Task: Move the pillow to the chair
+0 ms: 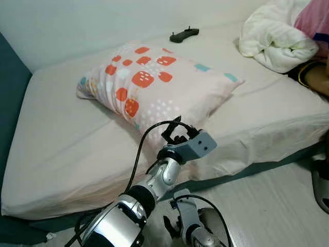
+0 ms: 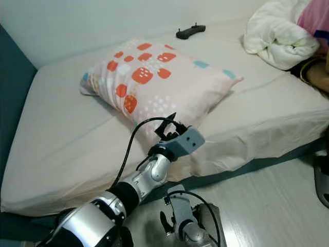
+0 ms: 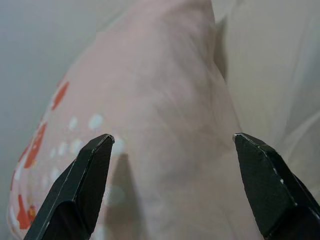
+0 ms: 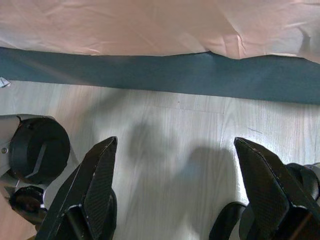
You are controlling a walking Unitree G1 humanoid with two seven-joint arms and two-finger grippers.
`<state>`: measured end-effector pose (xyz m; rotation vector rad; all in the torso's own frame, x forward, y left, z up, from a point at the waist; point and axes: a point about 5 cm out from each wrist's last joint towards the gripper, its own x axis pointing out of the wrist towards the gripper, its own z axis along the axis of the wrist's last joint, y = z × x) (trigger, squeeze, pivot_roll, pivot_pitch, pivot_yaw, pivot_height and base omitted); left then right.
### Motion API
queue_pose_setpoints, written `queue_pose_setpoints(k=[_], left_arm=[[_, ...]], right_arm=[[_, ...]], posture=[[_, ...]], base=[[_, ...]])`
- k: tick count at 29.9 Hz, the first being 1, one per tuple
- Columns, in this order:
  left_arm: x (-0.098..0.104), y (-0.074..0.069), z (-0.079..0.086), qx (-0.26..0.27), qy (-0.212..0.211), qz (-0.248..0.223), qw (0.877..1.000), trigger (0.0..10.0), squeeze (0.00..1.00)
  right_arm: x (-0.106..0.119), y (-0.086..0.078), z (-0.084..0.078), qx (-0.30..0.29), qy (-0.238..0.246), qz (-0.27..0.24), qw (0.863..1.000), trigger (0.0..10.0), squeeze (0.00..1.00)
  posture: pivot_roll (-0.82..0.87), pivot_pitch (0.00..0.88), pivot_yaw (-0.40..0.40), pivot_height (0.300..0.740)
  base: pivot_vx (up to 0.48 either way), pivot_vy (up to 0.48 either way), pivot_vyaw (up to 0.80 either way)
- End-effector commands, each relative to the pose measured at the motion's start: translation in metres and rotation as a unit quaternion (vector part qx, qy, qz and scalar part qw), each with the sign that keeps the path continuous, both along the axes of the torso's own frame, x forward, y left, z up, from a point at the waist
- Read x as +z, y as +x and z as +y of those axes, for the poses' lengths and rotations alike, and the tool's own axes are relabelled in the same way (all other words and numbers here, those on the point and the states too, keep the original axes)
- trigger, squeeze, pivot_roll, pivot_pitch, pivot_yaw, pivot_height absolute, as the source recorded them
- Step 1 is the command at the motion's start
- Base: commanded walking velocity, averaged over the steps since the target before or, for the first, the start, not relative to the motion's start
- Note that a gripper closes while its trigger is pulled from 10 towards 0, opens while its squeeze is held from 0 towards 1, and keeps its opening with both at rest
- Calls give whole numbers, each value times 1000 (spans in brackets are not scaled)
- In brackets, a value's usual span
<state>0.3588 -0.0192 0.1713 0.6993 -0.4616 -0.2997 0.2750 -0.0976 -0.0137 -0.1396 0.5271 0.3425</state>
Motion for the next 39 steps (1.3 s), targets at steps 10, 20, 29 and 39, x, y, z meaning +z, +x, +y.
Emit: queue_pose_setpoints(k=[10, 20, 29, 39], left_arm=[[-10, 9, 12, 68, 97, 6, 993, 10000, 0], [-14, 18, 34, 118, 144, 14, 982, 10000, 0], [-14, 22, 43, 135, 178, 16, 975, 0, 0], [-7, 30, 60, 159, 200, 8, 967, 0, 0]], right_arm=[[-44, -53, -23, -51, -7, 112, 992, 10000, 0], [-37, -47, -26, -63, 2, 95, 993, 10000, 0], [-30, -40, -30, -73, 6, 78, 994, 10000, 0], [-19, -28, -37, -85, 10, 58, 995, 10000, 0]], posture=[[-278, 496, 130, 570], [-311, 494, 131, 570], [-342, 486, 131, 570], [-338, 451, 129, 570]], base=[[0, 0, 0], [0, 0, 0], [0, 0, 0], [0, 0, 0]])
